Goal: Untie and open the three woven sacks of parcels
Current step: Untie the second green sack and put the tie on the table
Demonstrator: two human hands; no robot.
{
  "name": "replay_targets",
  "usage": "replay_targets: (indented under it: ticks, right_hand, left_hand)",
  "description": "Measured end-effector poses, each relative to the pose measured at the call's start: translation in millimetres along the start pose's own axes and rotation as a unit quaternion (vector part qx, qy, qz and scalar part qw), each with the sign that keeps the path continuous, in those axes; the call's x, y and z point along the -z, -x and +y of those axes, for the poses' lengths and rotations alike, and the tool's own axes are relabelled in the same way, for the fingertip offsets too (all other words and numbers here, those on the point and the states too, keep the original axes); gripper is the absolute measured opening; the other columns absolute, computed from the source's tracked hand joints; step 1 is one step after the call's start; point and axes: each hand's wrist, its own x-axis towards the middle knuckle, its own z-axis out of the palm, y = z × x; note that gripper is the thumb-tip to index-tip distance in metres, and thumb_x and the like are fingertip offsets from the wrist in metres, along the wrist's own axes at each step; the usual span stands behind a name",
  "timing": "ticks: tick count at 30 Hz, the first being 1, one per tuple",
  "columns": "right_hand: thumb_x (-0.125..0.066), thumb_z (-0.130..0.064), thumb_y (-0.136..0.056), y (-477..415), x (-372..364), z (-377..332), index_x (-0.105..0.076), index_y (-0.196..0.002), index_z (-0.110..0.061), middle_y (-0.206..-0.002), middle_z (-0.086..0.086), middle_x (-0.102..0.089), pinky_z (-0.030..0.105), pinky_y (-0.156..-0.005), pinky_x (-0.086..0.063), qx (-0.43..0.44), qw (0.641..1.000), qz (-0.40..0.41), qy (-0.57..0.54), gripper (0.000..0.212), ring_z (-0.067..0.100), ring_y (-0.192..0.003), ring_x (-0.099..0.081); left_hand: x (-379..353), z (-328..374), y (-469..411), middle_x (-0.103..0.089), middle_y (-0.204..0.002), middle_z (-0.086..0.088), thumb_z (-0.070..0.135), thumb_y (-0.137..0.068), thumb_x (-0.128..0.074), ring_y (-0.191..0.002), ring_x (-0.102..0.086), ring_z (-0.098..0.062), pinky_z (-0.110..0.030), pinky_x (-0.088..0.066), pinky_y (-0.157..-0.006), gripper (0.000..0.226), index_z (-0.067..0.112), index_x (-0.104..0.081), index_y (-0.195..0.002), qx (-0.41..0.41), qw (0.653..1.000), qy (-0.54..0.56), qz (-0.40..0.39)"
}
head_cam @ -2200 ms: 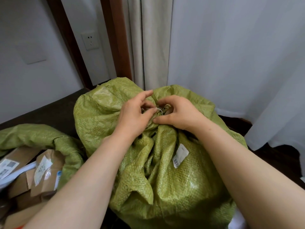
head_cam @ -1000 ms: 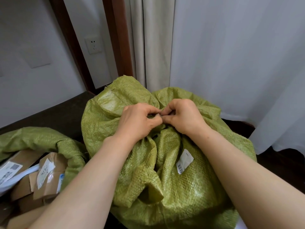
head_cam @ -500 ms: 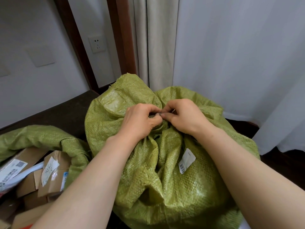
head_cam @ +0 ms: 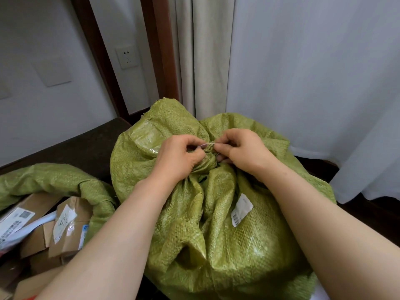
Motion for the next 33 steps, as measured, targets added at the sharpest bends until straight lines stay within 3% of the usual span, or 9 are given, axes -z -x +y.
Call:
replay_targets:
  ticks: [2, 5, 10, 15, 18, 22, 27, 30, 33]
  right_hand:
    - [-0.058, -0.007, -0.091, -0.8, 1.6, 3.5, -0.061, -0.079, -0.014, -0.072, 0.005, -0.064, 0.027, -0.068, -0.057, -0.036, 0.996, -0.006, -0.079, 0.014, 0.015, -0.068, -0.065]
    - [-0.056, -0.005, -0.092, -1.2, 3.5, 5.5, -0.059, -0.080, -0.011, -0.075, 0.006, -0.063, 0.015, -0.057, -0.054, -0.070, 0.987, -0.004, -0.146, 0.014, 0.010, -0.064, -0.062]
    - [-0.051, -0.008, -0.095, -1.2, 8.1, 2.9, -0.058, -0.083, -0.010, -0.084, 0.006, -0.066, 0.021, -0.064, -0.057, -0.103, 0.974, -0.009, -0.203, 0.014, 0.015, -0.070, -0.065]
    - [-0.051, -0.010, -0.095, 3.6, 25.0, -5.4, -0.059, -0.083, -0.009, -0.081, 0.007, -0.068, 0.024, -0.059, -0.057, -0.114, 0.971, -0.026, -0.206, 0.014, 0.019, -0.069, -0.067]
    - [-0.058, -0.008, -0.091, 1.8, 33.9, -9.6, -0.062, -0.075, -0.009, -0.066, 0.004, -0.068, 0.022, -0.039, -0.044, -0.081, 0.986, 0.047, -0.141, 0.016, 0.015, -0.050, -0.051]
    - [-0.059, -0.007, -0.089, -0.8, 39.7, -19.4, -0.060, -0.067, -0.014, -0.054, -0.002, -0.063, 0.025, -0.039, -0.038, -0.038, 0.987, 0.125, -0.099, 0.024, 0.017, -0.039, -0.044]
    - [-0.056, -0.005, -0.091, -2.8, 51.8, -38.4, -0.058, -0.075, -0.007, -0.055, 0.005, -0.056, 0.023, -0.037, -0.046, -0.011, 0.967, 0.189, -0.170, 0.016, 0.007, -0.032, -0.047]
    - [-0.054, -0.004, -0.092, 2.3, 69.5, -48.7, -0.058, -0.077, -0.007, -0.059, 0.008, -0.056, 0.022, -0.040, -0.050, 0.011, 0.947, 0.230, -0.223, 0.016, 0.008, -0.035, -0.050]
    - [-0.056, -0.003, -0.091, 11.0, 81.5, -61.8, -0.059, -0.080, -0.004, -0.063, 0.011, -0.060, 0.019, -0.046, -0.053, 0.035, 0.919, 0.236, -0.315, 0.012, 0.007, -0.040, -0.058]
  left_hand:
    - [1.7, 4.0, 1.0, -0.069, -0.084, 0.010, 0.029, -0.068, -0.068, -0.084, -0.065, -0.016, -0.037, -0.053, -0.085, 0.021, 0.033, -0.071, -0.088, 0.015, 0.999, 0.010, -0.027]
    - [2.7, 12.9, 4.1, -0.063, -0.117, 0.012, 0.049, -0.053, -0.066, -0.115, -0.054, -0.016, -0.039, -0.039, -0.105, 0.067, 0.037, -0.059, -0.119, 0.015, 0.992, -0.072, -0.100]
    - [3.4, 16.0, 2.4, -0.048, -0.138, 0.004, 0.031, -0.069, -0.075, -0.129, -0.044, -0.019, -0.038, -0.029, -0.111, 0.089, 0.030, -0.028, -0.145, -0.023, 0.976, -0.187, -0.111]
    - [6.8, 1.7, 2.6, -0.052, -0.137, 0.001, 0.019, -0.075, -0.070, -0.127, -0.047, -0.021, -0.041, -0.033, -0.109, 0.075, 0.038, -0.037, -0.140, -0.029, 0.986, -0.139, -0.084]
    - [6.4, 1.3, 2.3, -0.051, -0.138, 0.004, 0.019, -0.079, -0.066, -0.128, -0.046, -0.021, -0.042, -0.035, -0.108, 0.065, 0.043, -0.043, -0.135, -0.033, 0.987, -0.136, -0.074]
    - [7.9, 14.3, -4.3, -0.056, -0.134, 0.004, 0.023, -0.080, -0.056, -0.124, -0.050, -0.021, -0.040, -0.040, -0.104, 0.056, 0.042, -0.047, -0.132, -0.035, 0.989, -0.124, -0.067]
    - [29.7, 39.7, -28.2, -0.064, -0.115, -0.005, 0.021, -0.087, -0.045, -0.110, -0.056, -0.026, -0.039, -0.045, -0.096, 0.029, 0.023, -0.060, -0.112, -0.003, 0.986, -0.153, -0.063]
    - [44.2, 47.8, -32.0, -0.061, -0.123, -0.003, 0.019, -0.085, -0.048, -0.115, -0.054, -0.024, -0.038, -0.043, -0.100, 0.037, 0.028, -0.058, -0.120, 0.014, 0.975, -0.190, -0.116]
    - [43.1, 57.6, -14.0, -0.041, -0.146, 0.000, 0.028, -0.082, -0.058, -0.134, -0.037, -0.022, -0.038, -0.030, -0.112, 0.064, 0.036, -0.036, -0.141, 0.004, 0.910, -0.308, -0.278]
